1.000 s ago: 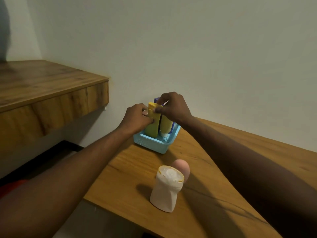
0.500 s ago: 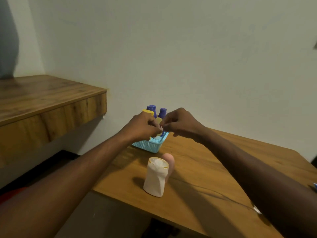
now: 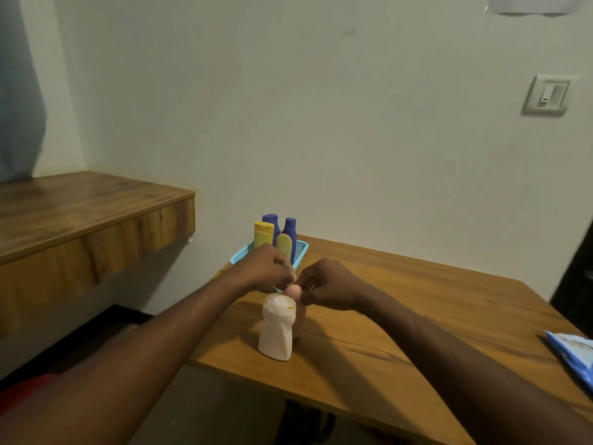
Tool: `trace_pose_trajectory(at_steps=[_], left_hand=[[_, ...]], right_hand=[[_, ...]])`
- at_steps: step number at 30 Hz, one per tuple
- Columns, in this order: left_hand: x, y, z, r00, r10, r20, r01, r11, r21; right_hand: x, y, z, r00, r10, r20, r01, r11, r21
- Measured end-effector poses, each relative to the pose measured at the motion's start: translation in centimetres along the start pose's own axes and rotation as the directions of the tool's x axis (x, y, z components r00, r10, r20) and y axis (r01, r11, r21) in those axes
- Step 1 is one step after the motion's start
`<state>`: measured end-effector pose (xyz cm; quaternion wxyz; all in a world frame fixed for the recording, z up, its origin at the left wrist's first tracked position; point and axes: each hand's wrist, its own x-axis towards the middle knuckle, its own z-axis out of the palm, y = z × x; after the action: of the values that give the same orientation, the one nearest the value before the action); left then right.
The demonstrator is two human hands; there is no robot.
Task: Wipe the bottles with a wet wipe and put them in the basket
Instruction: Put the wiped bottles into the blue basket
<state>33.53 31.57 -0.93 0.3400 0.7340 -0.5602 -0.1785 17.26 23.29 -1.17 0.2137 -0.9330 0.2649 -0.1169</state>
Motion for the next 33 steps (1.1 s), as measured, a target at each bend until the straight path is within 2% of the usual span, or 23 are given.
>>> trace_pose_trajectory(at_steps=[5,9,14,17,21,27,33], left_hand=[[0.7,-0.2,0.1,1.0,0.002,-0.031,-0.004,0.999,-0.048],[2.4,-0.3,-1.2,0.994,0.029,-0.107,-0.036,0.997,-0.064],[5.3,-0.7,-3.3,0.978,-0.025,-0.209,-0.05,0.937,-0.346],[6.9,-1.8,-4.0,0.968,-0.059,-0.242,-0.053,0.901,-0.431],[8.8,-4.0,-3.7,0.971,-0.087,-0.223,-0.018,0.903,-0.43],[11.0,-7.1,-1.5,0.98,-0.105,-0.17,0.046,0.946,-0.32],[11.8,-8.2,-0.1,0.984,-0.076,-0.161,0.039,0.973,-0.226]], right_hand=[[0.4,0.5,0.5,0.996,0.022,-0.082,-0.018,0.999,0.045],[2.3,0.7,-0.6,0.975,0.038,-0.219,-0.02,0.996,0.085],[6.6,0.3,-2.9,0.921,0.037,-0.387,0.013,0.992,0.126],[9.5,0.6,-3.5,0.883,0.024,-0.469,0.054,0.987,0.152],[12.9,1.7,-2.4,0.89,0.048,-0.453,0.035,0.984,0.175],[15.4,4.2,0.7,0.908,0.086,-0.411,-0.017,0.985,0.169],[15.9,6.0,2.7,0.922,0.078,-0.379,-0.008,0.983,0.185]])
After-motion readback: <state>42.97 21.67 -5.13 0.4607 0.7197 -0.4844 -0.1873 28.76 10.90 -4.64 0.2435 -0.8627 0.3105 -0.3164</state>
